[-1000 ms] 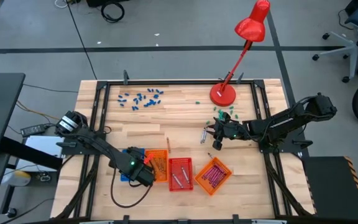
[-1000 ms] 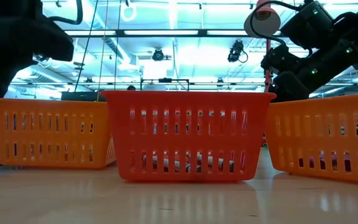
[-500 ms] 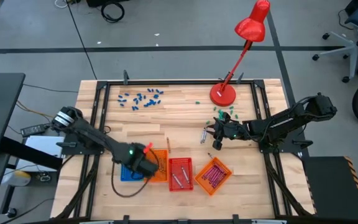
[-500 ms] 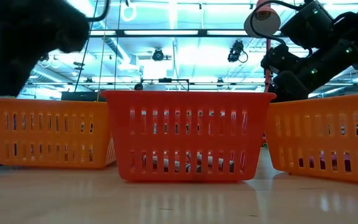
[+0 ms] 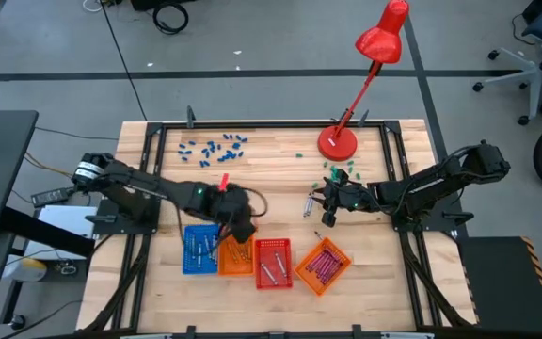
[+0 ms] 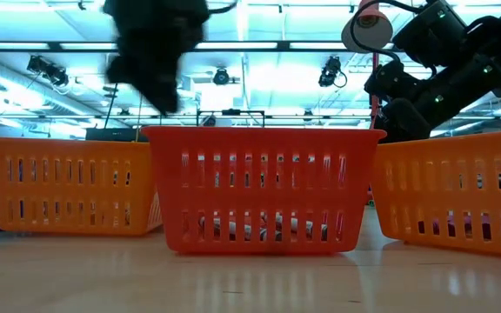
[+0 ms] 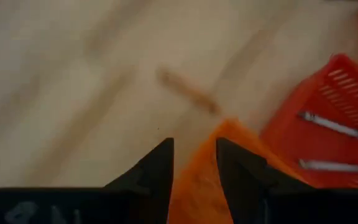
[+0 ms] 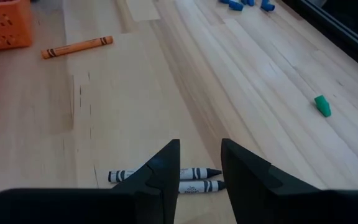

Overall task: Sort crayons
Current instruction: Put the orange crayon into the left orange bin

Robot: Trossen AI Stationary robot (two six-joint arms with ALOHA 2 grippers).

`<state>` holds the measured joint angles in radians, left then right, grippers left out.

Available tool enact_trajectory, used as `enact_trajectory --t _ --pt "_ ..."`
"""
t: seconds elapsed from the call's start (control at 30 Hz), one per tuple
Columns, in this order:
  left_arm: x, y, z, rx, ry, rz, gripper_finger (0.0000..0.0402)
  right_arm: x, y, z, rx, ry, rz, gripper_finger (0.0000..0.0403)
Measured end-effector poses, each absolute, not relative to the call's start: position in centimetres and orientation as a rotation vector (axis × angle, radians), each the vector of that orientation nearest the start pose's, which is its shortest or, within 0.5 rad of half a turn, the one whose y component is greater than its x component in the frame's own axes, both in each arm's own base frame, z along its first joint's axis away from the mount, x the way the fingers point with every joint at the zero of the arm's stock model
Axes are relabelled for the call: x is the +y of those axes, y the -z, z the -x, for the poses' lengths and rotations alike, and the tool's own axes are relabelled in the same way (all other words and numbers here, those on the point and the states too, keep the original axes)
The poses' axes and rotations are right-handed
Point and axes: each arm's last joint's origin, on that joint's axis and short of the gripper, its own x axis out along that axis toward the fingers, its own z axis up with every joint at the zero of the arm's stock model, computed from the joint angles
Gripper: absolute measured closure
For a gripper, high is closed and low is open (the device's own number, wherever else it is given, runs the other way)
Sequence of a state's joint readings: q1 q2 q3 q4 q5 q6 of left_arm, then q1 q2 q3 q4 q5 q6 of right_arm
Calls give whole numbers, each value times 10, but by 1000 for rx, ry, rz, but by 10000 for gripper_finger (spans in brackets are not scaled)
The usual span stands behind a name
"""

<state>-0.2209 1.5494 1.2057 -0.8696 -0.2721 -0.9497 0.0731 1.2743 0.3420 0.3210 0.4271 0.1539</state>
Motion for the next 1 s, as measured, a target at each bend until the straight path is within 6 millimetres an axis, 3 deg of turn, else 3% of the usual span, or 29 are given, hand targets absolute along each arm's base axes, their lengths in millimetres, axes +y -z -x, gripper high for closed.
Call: enact_trajectory --t 0.17,0.33,0.63,1.0 --pt "-36 -257 -316 932 -391 48 269 4 -141 -214 568 386 12 281" --pt "-11 -248 -327 1004 -252 -320 269 4 -141 -214 570 384 21 281" --pt "19 -208 -341 1133 276 -615 269 3 -145 -217 533 374 49 281" --pt "30 -170 -352 1186 523 -885 269 3 -147 -218 517 362 95 281"
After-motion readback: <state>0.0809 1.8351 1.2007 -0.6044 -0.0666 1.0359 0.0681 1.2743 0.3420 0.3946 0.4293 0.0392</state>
